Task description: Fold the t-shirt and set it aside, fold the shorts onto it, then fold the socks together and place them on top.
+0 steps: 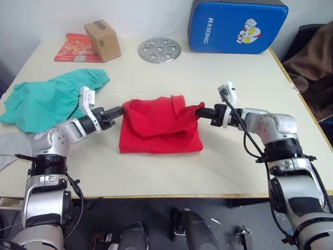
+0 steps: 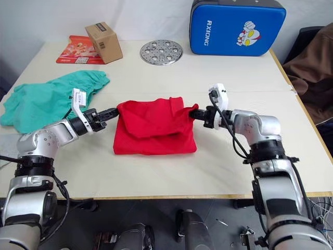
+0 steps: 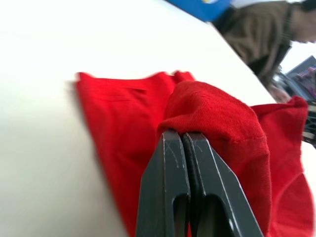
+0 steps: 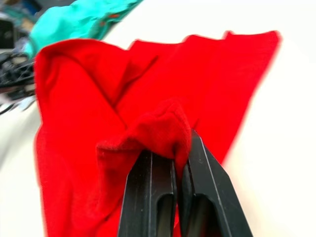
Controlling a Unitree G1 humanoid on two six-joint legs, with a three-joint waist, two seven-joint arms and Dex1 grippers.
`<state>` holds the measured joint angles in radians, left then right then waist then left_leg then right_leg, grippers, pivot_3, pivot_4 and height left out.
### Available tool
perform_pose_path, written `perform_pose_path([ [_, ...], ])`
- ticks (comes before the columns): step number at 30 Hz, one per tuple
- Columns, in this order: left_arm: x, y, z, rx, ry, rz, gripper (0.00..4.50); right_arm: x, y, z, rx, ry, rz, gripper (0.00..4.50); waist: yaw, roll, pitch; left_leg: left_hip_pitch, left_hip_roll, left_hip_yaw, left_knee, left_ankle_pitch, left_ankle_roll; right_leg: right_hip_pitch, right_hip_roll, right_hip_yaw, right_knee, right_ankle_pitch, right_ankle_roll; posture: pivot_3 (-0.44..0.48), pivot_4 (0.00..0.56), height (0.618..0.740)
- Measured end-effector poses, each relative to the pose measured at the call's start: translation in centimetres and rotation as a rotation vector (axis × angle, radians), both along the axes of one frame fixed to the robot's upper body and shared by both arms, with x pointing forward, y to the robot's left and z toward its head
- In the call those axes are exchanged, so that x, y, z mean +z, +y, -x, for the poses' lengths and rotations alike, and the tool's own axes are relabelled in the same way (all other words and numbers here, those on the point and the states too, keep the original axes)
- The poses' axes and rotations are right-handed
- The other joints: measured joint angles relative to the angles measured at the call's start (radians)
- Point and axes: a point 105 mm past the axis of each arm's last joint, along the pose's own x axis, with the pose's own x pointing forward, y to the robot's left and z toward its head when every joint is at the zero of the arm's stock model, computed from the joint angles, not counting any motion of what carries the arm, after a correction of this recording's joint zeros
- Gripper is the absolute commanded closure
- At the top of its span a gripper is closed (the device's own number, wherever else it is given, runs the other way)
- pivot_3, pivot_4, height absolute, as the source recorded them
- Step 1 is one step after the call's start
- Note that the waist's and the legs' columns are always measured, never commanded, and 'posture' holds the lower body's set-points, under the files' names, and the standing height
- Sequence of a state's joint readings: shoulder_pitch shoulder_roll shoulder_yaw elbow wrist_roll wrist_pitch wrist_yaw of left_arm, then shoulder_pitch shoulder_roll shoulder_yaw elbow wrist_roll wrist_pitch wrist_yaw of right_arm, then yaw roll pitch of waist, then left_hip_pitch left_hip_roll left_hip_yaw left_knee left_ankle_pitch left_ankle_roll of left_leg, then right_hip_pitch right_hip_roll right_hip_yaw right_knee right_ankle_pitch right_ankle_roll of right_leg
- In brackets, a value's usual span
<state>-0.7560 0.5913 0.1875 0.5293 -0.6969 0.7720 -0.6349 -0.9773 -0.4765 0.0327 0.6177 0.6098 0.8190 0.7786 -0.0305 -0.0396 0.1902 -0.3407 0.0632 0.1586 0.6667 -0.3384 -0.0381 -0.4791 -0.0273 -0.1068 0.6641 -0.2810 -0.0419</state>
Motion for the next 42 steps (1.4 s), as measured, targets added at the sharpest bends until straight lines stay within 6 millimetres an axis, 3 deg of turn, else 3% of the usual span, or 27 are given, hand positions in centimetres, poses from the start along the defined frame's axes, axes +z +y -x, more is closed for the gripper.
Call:
perform_pose_path([
  [4,-0.8,0.2,-0.5,0.045,0.017,0.021,4.5,0.6,1.1,-0.5,0.033,0.002,-0.045,4.47,-0.004,0.0,0.0,0.0,0.001,0.001,-0.001,0.002,-0.002,-0.001,0.0,0.0,0.002,0.001,-0.001,0.0,0.15,0.74],
  [9,1.1,0.7,1.2,-0.02,-0.036,0.125,4.5,3.0,2.2,1.2,0.201,-0.023,-0.14,4.47,-0.01,0.0,0.0,0.001,0.001,0.001,-0.002,0.003,-0.004,-0.002,0.001,0.0,0.003,0.001,-0.002,0.0,0.15,0.74],
  [12,1.7,1.4,1.5,-0.013,-0.047,0.158,4.5,3.2,2.5,1.5,0.234,-0.03,-0.145,4.47,-0.01,0.0,0.0,0.002,0.001,0.001,0.0,0.003,-0.004,0.0,0.0,0.001,0.004,0.001,-0.002,0.0,0.15,0.74],
  [16,0.9,2.1,0.5,0.053,-0.015,0.131,4.5,2.0,2.9,0.2,0.18,-0.04,-0.092,4.47,-0.01,0.0,0.0,0.003,0.0,0.001,-0.001,0.005,-0.005,0.0,0.0,0.001,0.004,0.001,-0.003,0.0,0.15,0.74],
  [19,-0.1,1.6,-1.1,0.094,0.03,0.095,4.5,0.5,3.5,-1.3,0.105,-0.055,-0.019,4.47,-0.011,0.0,0.0,0.003,0.0,0.001,-0.002,0.005,-0.005,-0.001,0.0,0.001,0.004,0.002,-0.003,0.0,0.15,0.74],
  [23,-2.8,1.4,-2.2,0.153,0.115,0.03,4.5,-1.8,3.0,-2.5,0.011,-0.042,0.073,4.47,-0.015,0.0,0.0,0.003,0.001,0.003,-0.003,0.005,-0.005,-0.002,0.0,0.001,0.004,0.001,-0.003,0.0,0.15,0.74],
  [24,-3.7,1.7,-2.2,0.172,0.14,0.013,4.5,-2.4,2.7,-2.6,-0.006,-0.03,0.091,4.27,-0.019,0.0,0.0,0.003,0.001,0.003,-0.003,0.005,-0.005,-0.002,0.0,0.001,0.004,0.001,-0.003,0.0,0.15,0.74],
  [26,-3.9,2.0,-2.4,0.188,0.142,0.001,4.1,-3.1,2.1,-2.7,-0.037,-0.002,0.111,3.83,-0.023,0.0,0.0,0.003,0.001,0.003,-0.003,0.005,-0.006,-0.002,0.0,0.001,0.005,0.001,-0.003,0.0,0.15,0.74],
  [30,-3.4,2.9,-2.5,0.205,0.136,-0.02,2.98,-3.1,1.0,-2.6,-0.047,0.024,0.132,2.42,-0.029,0.0,0.0,0.004,0.001,0.003,-0.003,0.006,-0.006,-0.002,0.0,0.002,0.007,0.002,-0.003,0.0,0.15,0.74],
  [34,-2.4,6.0,-1.9,0.265,0.129,-0.044,1.92,-1.4,-1.8,-2.1,-0.051,-0.03,0.171,1.26,-0.033,0.0,0.0,0.004,0.001,0.004,-0.004,0.005,-0.008,-0.003,0.001,0.002,0.008,0.001,-0.004,0.0,0.15,0.74],
  [38,-0.3,9.1,0.7,0.235,0.045,-0.185,0.71,-1.9,-5.1,1.4,-0.018,-0.105,0.291,0.0,-0.029,0.0,0.0,0.004,0.001,0.003,-0.006,0.005,-0.01,-0.003,0.001,0.002,0.007,0.0,-0.005,0.0,0.15,0.74],
  [40,-0.2,9.0,2.2,0.169,0.014,-0.269,0.11,-2.1,-5.3,3.0,0.016,-0.132,0.331,0.0,-0.029,0.001,0.0,0.005,0.001,0.003,-0.006,0.005,-0.01,-0.003,0.001,0.002,0.007,0.0,-0.005,0.0,0.15,0.74],
  [42,-0.3,7.4,3.9,0.05,-0.033,-0.364,0.11,-1.5,-4.3,4.8,0.081,-0.211,0.36,0.0,-0.028,0.001,0.0,0.005,0.001,0.003,-0.005,0.005,-0.01,-0.003,0.001,0.003,0.007,0.0,-0.005,0.0,0.15,0.74],
])
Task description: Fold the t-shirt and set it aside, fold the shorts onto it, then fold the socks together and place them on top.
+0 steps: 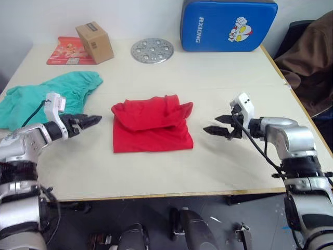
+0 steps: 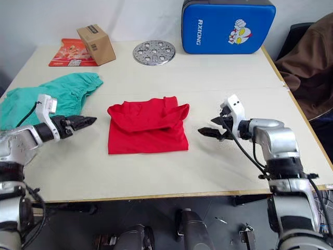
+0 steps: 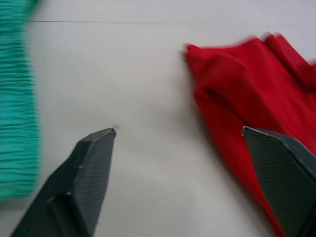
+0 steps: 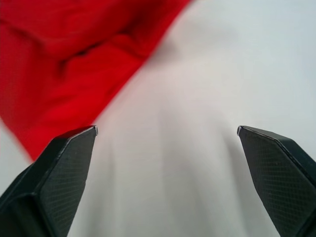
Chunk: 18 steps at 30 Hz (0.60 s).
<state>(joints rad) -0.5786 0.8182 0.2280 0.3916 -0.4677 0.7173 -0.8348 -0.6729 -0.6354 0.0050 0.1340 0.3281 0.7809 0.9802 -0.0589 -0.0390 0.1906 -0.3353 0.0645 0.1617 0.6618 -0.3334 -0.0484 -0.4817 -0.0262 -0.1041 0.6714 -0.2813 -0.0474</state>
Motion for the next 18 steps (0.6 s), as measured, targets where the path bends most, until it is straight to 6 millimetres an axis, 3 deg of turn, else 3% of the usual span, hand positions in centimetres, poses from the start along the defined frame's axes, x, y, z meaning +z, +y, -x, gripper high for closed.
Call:
perform_pose_path([
  [3,-1.2,-3.3,3.6,-0.249,-0.013,-0.17,0.11,0.8,2.1,3.1,0.141,-0.13,0.062,0.0,0.002,0.0,0.0,0.001,0.0,-0.001,-0.001,0.0,-0.001,0.001,0.001,0.0,-0.002,0.0,0.0,0.0,0.15,0.74],
  [5,-2.7,-6.0,5.8,-0.422,-0.011,-0.251,0.11,-0.4,3.8,5.1,0.241,-0.187,0.132,0.0,0.006,0.0,0.0,0.002,-0.001,-0.004,-0.003,0.0,-0.002,0.004,0.001,0.0,-0.005,-0.001,0.001,0.0,0.15,0.74],
  [7,-3.5,-7.4,6.3,-0.489,-0.027,-0.297,0.11,-1.4,4.9,6.0,0.304,-0.223,0.178,0.0,0.011,0.0,0.0,0.0,-0.002,-0.005,-0.004,0.001,0.0,0.004,0.001,0.0,-0.008,0.001,0.002,0.0,0.15,0.74],
  [11,-4.5,-8.4,5.5,-0.517,-0.098,-0.4,0.11,-2.6,6.1,6.1,0.355,-0.347,0.29,0.0,0.015,-0.001,0.0,0.0,-0.002,-0.005,-0.005,0.001,0.003,0.004,0.001,0.0,-0.011,0.002,0.004,0.0,0.15,0.74],
  [15,-5.3,-8.7,4.0,-0.53,-0.162,-0.503,1.0,-3.9,7.2,4.5,0.363,-0.442,0.38,0.89,0.02,-0.002,-0.001,0.0,-0.002,-0.005,-0.009,0.002,0.004,0.004,0.001,-0.001,-0.012,0.003,0.003,0.0,0.15,0.74],
  [18,-5.3,-8.9,3.2,-0.534,-0.186,-0.501,1.98,-4.5,7.2,3.1,0.327,-0.465,0.405,1.99,0.027,-0.003,-0.002,0.001,-0.003,-0.005,-0.009,0.002,0.004,0.005,0.001,-0.001,-0.012,0.003,0.003,0.0,0.15,0.74],
])
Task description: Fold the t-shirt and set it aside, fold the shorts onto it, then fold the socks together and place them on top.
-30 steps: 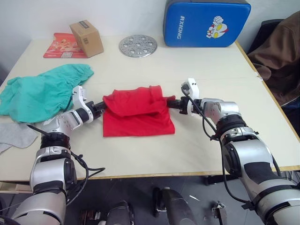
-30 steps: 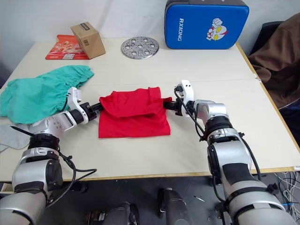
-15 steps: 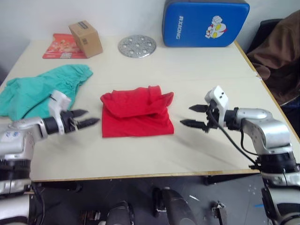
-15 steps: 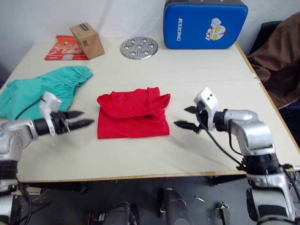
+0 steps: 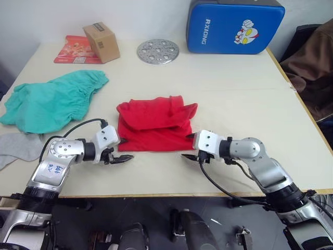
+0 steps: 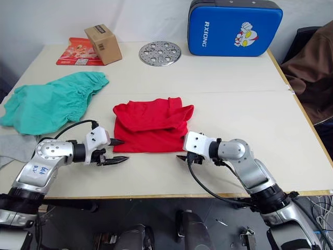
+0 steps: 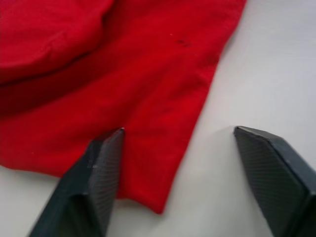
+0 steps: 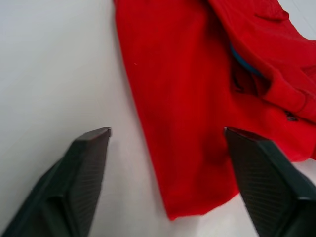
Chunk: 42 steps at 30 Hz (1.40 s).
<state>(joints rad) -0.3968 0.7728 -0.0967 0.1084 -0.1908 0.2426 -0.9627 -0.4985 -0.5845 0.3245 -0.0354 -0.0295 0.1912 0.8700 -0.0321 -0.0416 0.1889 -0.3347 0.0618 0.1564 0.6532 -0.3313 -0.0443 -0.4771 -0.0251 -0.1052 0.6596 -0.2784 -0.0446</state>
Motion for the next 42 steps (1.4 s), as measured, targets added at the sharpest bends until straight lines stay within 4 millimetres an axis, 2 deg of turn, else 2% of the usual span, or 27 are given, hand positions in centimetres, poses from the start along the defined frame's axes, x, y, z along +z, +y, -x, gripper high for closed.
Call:
perform_pose_path([
  [4,-0.1,-0.1,-0.7,0.011,-0.006,0.022,3.2,-0.5,0.1,-0.7,-0.015,-0.007,-0.013,3.39,0.003,-0.001,-0.001,0.001,0.0,-0.001,0.0,0.0,0.002,0.002,-0.001,-0.001,0.0,0.0,0.0,0.0,0.15,0.74],
  [7,0.0,-0.3,-0.5,0.005,0.028,0.061,4.23,-0.8,-0.1,-0.3,-0.008,0.004,-0.02,4.47,0.004,-0.001,-0.001,0.0,0.0,-0.001,0.0,0.0,0.002,0.002,-0.001,-0.001,-0.001,0.0,0.0,0.0,0.15,0.74],
  [8,-0.1,-0.3,-0.3,0.002,0.038,0.068,4.45,-0.8,-0.2,-0.1,-0.005,0.004,-0.019,4.5,0.004,-0.001,-0.001,0.0,0.0,-0.001,0.0,0.0,0.002,0.002,0.0,-0.001,-0.001,0.0,0.0,0.0,0.15,0.74],
  [9,0.0,-0.5,0.2,-0.011,0.068,0.097,4.48,-0.8,-0.4,0.3,0.007,0.01,-0.02,4.5,0.004,-0.001,-0.001,0.0,0.0,-0.001,0.0,0.0,0.002,0.001,0.0,-0.001,-0.001,0.0,0.0,0.0,0.15,0.74],
  [12,-0.7,-1.0,3.2,-0.087,0.22,0.166,4.48,-1.3,-1.5,2.7,0.064,0.061,-0.008,4.5,0.002,-0.001,-0.001,0.0,0.001,-0.001,-0.002,-0.001,0.002,0.001,0.0,-0.002,-0.003,0.0,0.001,0.0,0.15,0.74],
  [16,-0.8,-0.7,7.6,-0.171,0.369,0.175,4.48,-1.8,-2.8,6.6,0.126,0.131,0.008,4.5,0.002,-0.002,-0.001,0.0,0.001,-0.001,-0.003,-0.001,0.001,0.001,0.001,-0.002,-0.004,-0.001,0.001,0.0,0.15,0.74],
  [19,-1.3,-1.3,9.1,-0.18,0.394,0.161,4.48,-2.5,-2.8,8.5,0.132,0.162,0.0,4.5,0.004,-0.001,-0.001,0.002,0.0,-0.004,-0.002,-0.003,0.004,0.006,0.001,-0.002,-0.007,-0.003,0.006,0.0,0.15,0.74],
  [21,-1.9,-1.6,9.5,-0.172,0.405,0.159,4.48,-2.9,-2.9,8.9,0.115,0.185,-0.006,4.5,0.004,-0.001,-0.001,0.002,0.0,-0.006,-0.003,-0.005,0.008,0.01,0.001,-0.003,-0.012,-0.003,0.007,0.0,0.15,0.74],
  [23,-2.2,-1.8,9.5,-0.16,0.39,0.15,4.5,-3.1,-3.1,9.0,0.088,0.199,-0.014,3.95,0.005,-0.001,-0.001,0.002,0.001,-0.008,-0.004,-0.005,0.009,0.014,0.002,-0.004,-0.015,-0.003,0.007,0.0,0.15,0.74],
  [26,-2.2,-1.8,9.4,-0.158,0.381,0.145,3.8,-2.9,-3.3,9.0,0.072,0.217,-0.025,3.11,0.006,-0.001,-0.001,0.001,0.001,-0.008,-0.005,-0.005,0.009,0.014,0.002,-0.004,-0.015,-0.003,0.008,0.0,0.15,0.74],
  [30,-1.9,-1.3,9.5,-0.168,0.392,0.134,2.53,-1.4,-3.7,9.2,0.057,0.243,-0.082,1.69,0.005,-0.001,-0.001,0.002,0.001,-0.008,-0.005,-0.004,0.004,0.014,0.002,-0.004,-0.014,-0.002,0.006,0.0,0.15,0.74],
  [32,-1.7,-0.7,10.1,-0.167,0.435,0.138,1.95,-0.3,-3.7,9.9,0.065,0.303,-0.154,1.68,0.004,-0.002,-0.001,0.002,0.001,-0.008,-0.005,-0.004,0.004,0.014,0.002,-0.005,-0.014,-0.001,0.005,0.0,0.15,0.74],
  [34,-1.3,0.1,10.7,-0.162,0.497,0.158,1.95,0.8,-3.5,10.5,0.083,0.351,-0.222,1.68,0.003,-0.002,-0.001,0.002,0.001,-0.008,-0.005,-0.005,0.005,0.014,0.002,-0.005,-0.014,-0.001,0.005,0.0,0.15,0.74],
  [38,0.5,0.6,11.4,-0.181,0.588,0.249,1.9,2.6,-2.6,10.3,0.091,0.404,-0.346,2.62,0.004,-0.002,-0.001,0.002,0.001,-0.009,-0.003,-0.007,0.009,0.014,0.002,-0.004,-0.014,-0.003,0.007,0.0,0.15,0.74],
  [41,0.7,0.8,9.7,-0.15,0.549,0.272,2.46,2.9,-2.0,9.8,0.073,0.417,-0.378,3.67,0.007,-0.001,-0.001,0.002,0.001,-0.009,-0.004,-0.007,0.009,0.014,0.002,-0.005,-0.014,-0.003,0.007,0.0,0.15,0.74],
  [42,0.7,0.8,9.1,-0.14,0.538,0.286,2.81,2.7,-2.0,9.6,0.067,0.416,-0.37,4.07,0.009,-0.001,-0.001,0.002,0.001,-0.009,-0.004,-0.006,0.008,0.014,0.002,-0.005,-0.014,-0.002,0.006,0.0,0.15,0.74],
])
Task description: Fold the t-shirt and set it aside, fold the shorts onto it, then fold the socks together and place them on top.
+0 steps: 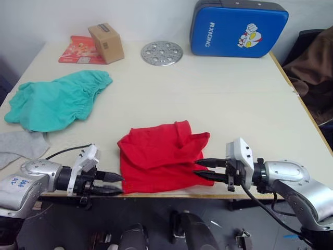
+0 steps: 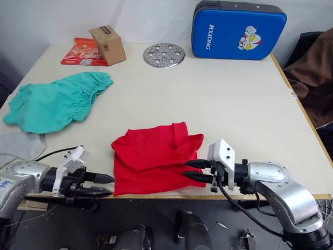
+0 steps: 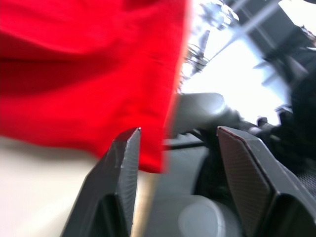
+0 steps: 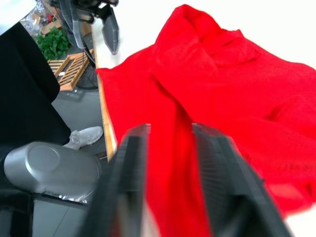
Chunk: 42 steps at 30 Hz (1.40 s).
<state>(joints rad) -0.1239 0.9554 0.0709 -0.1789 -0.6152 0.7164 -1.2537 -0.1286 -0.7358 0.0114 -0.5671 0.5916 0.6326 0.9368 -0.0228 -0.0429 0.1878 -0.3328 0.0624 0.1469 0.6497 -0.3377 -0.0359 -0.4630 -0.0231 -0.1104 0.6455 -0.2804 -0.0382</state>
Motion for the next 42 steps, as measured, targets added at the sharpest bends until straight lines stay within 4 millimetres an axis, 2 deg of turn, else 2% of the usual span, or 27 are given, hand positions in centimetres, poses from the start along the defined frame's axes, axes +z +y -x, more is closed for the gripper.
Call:
perform_pose_path([
  [2,0.0,-0.6,-1.4,0.016,-0.008,0.031,3.47,-1.3,0.1,-0.4,-0.011,0.021,0.044,4.5,0.005,0.0,0.0,0.0,0.0,0.0,0.001,0.001,-0.001,0.0,0.0,0.0,0.0,0.001,-0.002,0.0,0.15,0.74],
  [5,-0.4,-1.1,-2.4,0.001,-0.009,0.013,4.47,-3.7,0.1,-0.6,-0.025,0.071,0.112,4.5,0.005,-0.001,0.0,-0.001,0.0,0.001,0.002,0.0,-0.001,-0.001,-0.001,0.0,0.0,0.002,-0.002,0.0,0.15,0.74],
  [10,-1.2,-2.0,-4.3,-0.017,-0.023,-0.01,4.49,-6.0,-0.2,-0.9,-0.042,0.084,0.192,4.5,0.0,-0.001,-0.001,0.0,-0.001,0.001,0.004,0.0,-0.001,-0.001,-0.001,0.0,0.001,0.002,-0.001,0.0,0.15,0.74],
  [16,-0.9,-3.5,-7.3,0.033,-0.051,0.026,4.49,-6.2,-0.1,-1.1,-0.031,0.039,0.208,4.5,-0.003,-0.003,-0.002,-0.001,-0.001,0.001,0.005,0.001,-0.001,0.001,-0.001,0.0,0.003,0.002,-0.001,0.0,0.15,0.74],
  [18,-0.7,-3.8,-9.0,0.11,-0.045,0.062,4.49,-6.3,-0.1,-1.2,-0.029,0.03,0.207,4.5,-0.002,-0.004,-0.003,-0.001,-0.001,0.001,0.006,0.001,-0.001,0.002,-0.001,0.0,0.003,0.002,-0.001,0.0,0.15,0.74],
  [21,-0.2,-3.3,-11.3,0.237,-0.028,0.101,4.49,-6.3,-0.2,-1.1,-0.028,0.021,0.21,4.5,-0.004,-0.007,-0.004,0.0,0.0,0.001,0.008,0.001,-0.002,0.001,-0.001,0.0,0.005,0.002,-0.001,0.0,0.15,0.74],
  [25,0.7,-1.4,-14.4,0.457,0.006,0.155,4.49,-6.4,-0.2,-1.1,-0.028,0.014,0.212,4.5,-0.003,-0.008,-0.005,0.001,0.0,0.001,0.009,0.001,-0.002,0.001,-0.002,-0.001,0.006,0.002,-0.001,0.0,0.15,0.74],
  [28,0.5,0.1,-15.4,0.569,0.031,0.159,4.49,-6.4,-0.3,-1.1,-0.028,0.013,0.211,4.5,-0.004,-0.008,-0.005,0.003,0.0,0.001,0.01,0.0,-0.002,0.001,-0.002,0.0,0.007,0.002,-0.001,0.0,0.15,0.74],
  [32,0.5,0.2,-14.6,0.542,0.065,0.175,4.49,-6.3,-0.3,-1.1,-0.031,0.026,0.201,4.5,-0.003,-0.008,-0.005,0.002,0.0,0.001,0.012,0.0,-0.003,0.0,-0.002,0.0,0.009,0.002,-0.001,0.0,0.15,0.74],
  [35,3.6,-1.5,-11.3,0.321,0.069,0.283,4.49,-5.3,-0.9,-1.5,-0.06,0.111,0.141,4.5,-0.006,-0.009,-0.004,0.0,0.001,0.001,0.015,0.0,-0.004,-0.002,-0.002,0.0,0.013,0.0,-0.004,0.0,0.15,0.74],
  [38,6.3,-3.7,-8.4,0.118,0.007,0.306,4.49,-2.5,-0.7,-2.4,-0.049,0.117,0.068,4.5,-0.003,-0.008,-0.004,0.003,0.001,0.001,0.016,0.0,-0.005,-0.001,-0.002,0.0,0.014,0.0,-0.005,0.0,0.15,0.74],
  [40,5.7,-5.2,-6.6,0.014,-0.01,0.244,4.49,-1.1,-0.1,-2.9,-0.022,0.113,0.042,4.5,-0.005,-0.007,-0.005,0.006,0.0,0.001,0.013,0.001,-0.006,0.002,-0.002,0.001,0.014,-0.001,-0.005,0.0,0.15,0.74],
  [42,3.3,-6.8,-5.2,-0.071,-0.004,0.156,4.49,-0.1,0.7,-3.8,-0.008,0.104,0.021,4.5,-0.006,-0.007,-0.005,0.007,0.0,0.001,0.012,0.001,-0.007,0.003,-0.002,0.002,0.014,-0.001,-0.005,0.0,0.15,0.74],
])
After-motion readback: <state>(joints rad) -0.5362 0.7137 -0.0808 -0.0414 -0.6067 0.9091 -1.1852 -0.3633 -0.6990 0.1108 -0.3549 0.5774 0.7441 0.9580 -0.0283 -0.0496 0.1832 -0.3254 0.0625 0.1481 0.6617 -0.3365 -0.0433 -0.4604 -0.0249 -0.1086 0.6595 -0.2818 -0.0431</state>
